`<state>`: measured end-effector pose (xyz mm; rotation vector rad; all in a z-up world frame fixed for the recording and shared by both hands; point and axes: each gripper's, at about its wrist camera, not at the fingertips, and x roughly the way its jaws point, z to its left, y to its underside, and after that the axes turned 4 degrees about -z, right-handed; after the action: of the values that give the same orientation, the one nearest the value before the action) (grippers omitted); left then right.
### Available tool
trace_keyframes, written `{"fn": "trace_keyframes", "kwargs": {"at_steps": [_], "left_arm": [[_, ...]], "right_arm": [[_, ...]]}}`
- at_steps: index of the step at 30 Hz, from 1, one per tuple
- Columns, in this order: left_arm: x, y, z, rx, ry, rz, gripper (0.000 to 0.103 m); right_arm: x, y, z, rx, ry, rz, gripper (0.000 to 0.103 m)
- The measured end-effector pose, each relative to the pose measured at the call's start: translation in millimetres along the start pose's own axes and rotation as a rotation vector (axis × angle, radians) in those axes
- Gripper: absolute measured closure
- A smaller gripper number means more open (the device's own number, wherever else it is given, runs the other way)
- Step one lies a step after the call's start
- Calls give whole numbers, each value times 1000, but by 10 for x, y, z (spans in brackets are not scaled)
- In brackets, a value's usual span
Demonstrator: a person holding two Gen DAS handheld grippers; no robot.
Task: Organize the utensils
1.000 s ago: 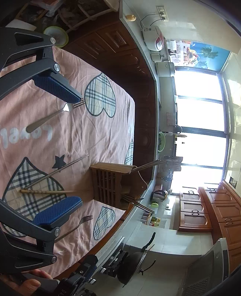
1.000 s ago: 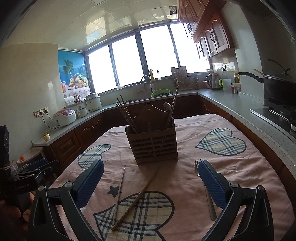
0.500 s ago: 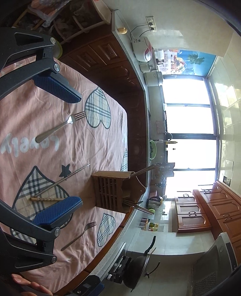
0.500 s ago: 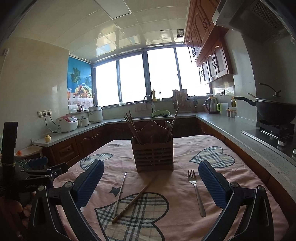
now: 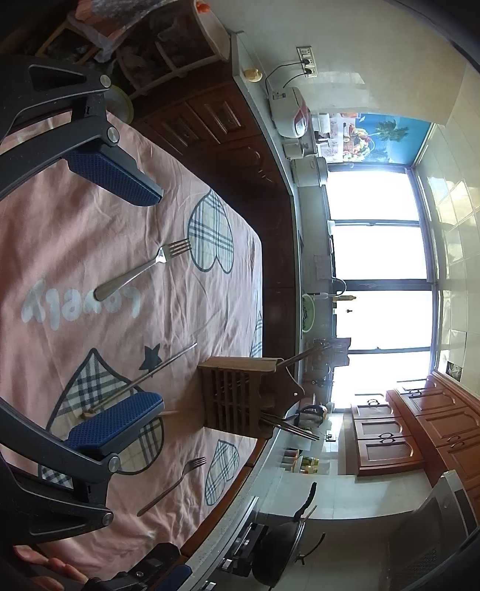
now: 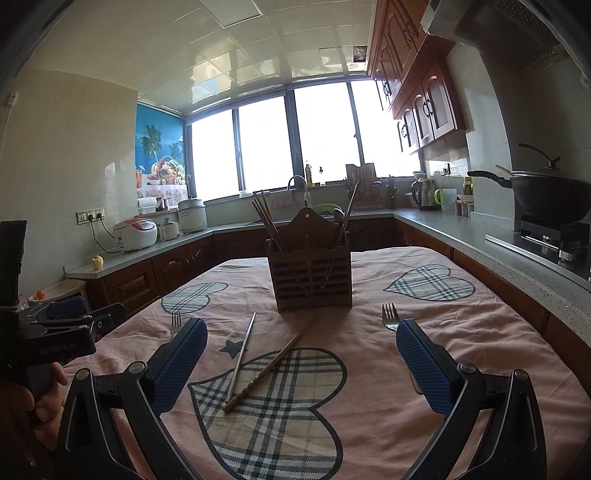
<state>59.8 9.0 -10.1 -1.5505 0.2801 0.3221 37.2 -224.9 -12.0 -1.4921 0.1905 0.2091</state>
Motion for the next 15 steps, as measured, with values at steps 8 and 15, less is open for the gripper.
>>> {"fn": "trace_keyframes", "kwargs": {"at_steps": [8, 15], "left_arm": [[-53, 49, 26, 4, -15, -24, 1], [-176, 151, -50, 50, -40, -133, 1]], "right_arm": [[-30, 46, 8, 8, 2, 6, 0], [-65, 50, 39, -24, 47, -19, 0]]}}
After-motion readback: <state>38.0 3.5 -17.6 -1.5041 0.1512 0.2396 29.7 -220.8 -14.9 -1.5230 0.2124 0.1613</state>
